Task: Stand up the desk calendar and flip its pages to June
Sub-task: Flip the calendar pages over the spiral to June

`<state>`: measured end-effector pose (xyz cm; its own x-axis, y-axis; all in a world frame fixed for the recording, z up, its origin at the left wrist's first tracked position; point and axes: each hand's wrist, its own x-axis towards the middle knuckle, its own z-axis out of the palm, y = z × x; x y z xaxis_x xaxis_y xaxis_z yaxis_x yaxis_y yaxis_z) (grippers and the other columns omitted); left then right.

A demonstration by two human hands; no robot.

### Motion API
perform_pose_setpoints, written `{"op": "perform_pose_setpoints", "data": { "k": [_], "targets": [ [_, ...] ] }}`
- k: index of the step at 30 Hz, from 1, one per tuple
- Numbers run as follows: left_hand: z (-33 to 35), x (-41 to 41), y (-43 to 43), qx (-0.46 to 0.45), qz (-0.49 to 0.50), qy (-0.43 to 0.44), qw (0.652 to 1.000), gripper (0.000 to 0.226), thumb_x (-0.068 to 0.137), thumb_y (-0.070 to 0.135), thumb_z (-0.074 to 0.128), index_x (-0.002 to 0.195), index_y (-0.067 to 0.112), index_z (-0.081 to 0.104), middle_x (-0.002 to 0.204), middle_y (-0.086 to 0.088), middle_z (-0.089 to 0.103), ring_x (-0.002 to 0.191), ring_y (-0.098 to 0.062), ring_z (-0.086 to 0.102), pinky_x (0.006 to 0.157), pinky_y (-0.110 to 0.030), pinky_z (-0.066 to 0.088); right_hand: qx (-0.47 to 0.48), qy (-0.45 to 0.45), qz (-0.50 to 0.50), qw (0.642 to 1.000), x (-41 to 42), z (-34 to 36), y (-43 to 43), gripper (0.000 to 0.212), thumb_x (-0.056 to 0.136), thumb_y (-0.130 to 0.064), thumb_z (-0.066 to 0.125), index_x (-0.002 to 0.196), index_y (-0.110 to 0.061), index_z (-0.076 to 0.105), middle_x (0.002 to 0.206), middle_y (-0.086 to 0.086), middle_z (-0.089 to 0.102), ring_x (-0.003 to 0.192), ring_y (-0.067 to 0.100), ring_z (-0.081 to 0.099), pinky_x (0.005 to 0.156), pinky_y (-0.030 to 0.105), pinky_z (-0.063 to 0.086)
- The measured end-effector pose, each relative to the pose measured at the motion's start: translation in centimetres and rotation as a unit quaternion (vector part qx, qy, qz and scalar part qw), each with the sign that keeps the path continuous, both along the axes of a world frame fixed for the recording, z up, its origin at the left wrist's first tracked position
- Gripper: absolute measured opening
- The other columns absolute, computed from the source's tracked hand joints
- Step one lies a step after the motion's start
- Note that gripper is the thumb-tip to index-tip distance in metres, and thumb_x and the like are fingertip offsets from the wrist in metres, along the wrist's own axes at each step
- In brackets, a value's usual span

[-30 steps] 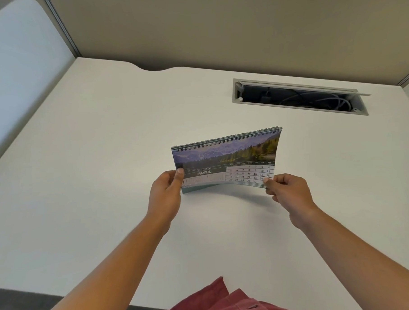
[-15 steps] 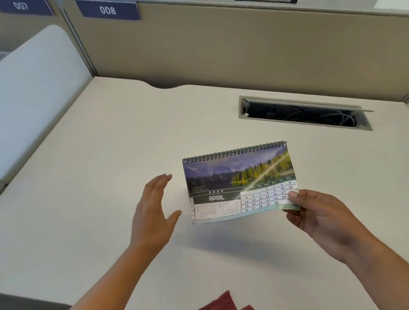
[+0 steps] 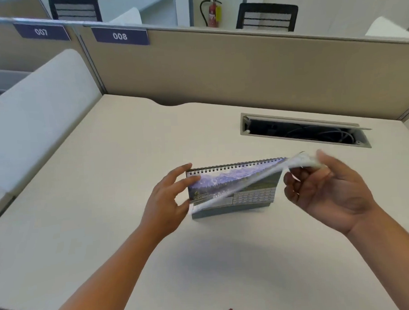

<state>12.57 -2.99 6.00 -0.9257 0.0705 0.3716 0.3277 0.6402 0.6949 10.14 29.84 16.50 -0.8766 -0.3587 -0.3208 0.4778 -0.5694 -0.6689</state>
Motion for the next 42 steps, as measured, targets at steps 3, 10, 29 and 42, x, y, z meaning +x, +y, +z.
{"op": "perform_pose_setpoints", "data": {
  "k": [3,10,29,42],
  "targets": [
    [0.6,-1.5,0.4,0.065,0.027,0.005,0.998,0.021,0.09,0.02,0.07,0.11,0.024,0.076,0.126,0.006,0.066,0.117,-0.019,0.062,0.093,-0.044,0.053,-0.015,0.009,-0.003,1.0,-0.9,-0.3,0.2,0.061,0.076,-0.065,0.066,0.112,-0.015,0.07,0.122,0.006,0.071,0.095,0.023,0.065,0.083,0.037,0.048],
    [2.7,-4.0,2.0,0.224,0.079,-0.106,0.966,0.028,0.092,0.055,0.057,0.096,0.033,0.074,0.094,0.018,0.077,0.094,-0.015,0.069,0.069,-0.023,0.056,0.139,-0.121,-0.084,0.979,-0.8,-6.0,0.5,0.026,0.081,-0.038,0.069,0.089,-0.013,0.074,0.094,0.005,0.075,0.074,0.019,0.067,0.063,0.028,0.052],
    [0.9,-6.5,3.5,0.282,0.247,-0.223,0.9,0.047,0.095,0.054,0.051,0.104,0.014,0.075,0.104,0.019,0.067,0.099,-0.003,0.06,0.084,-0.027,0.046,0.448,-0.079,-0.067,0.888,-1.2,-14.2,-0.9,0.034,0.089,-0.019,0.066,0.124,-0.019,0.065,0.11,-0.003,0.067,0.099,0.018,0.061,0.073,0.032,0.048],
    [1.4,-5.9,3.9,0.249,0.25,-0.201,0.914,0.049,0.093,0.069,0.042,0.067,0.027,0.038,0.063,0.01,0.041,0.057,-0.01,0.039,0.053,-0.029,0.029,0.435,-0.088,-0.088,0.892,-0.4,-13.7,-0.7,0.024,0.09,-0.019,0.066,0.113,-0.023,0.064,0.11,-0.004,0.067,0.1,0.02,0.065,0.079,0.035,0.05]
  ]
}}
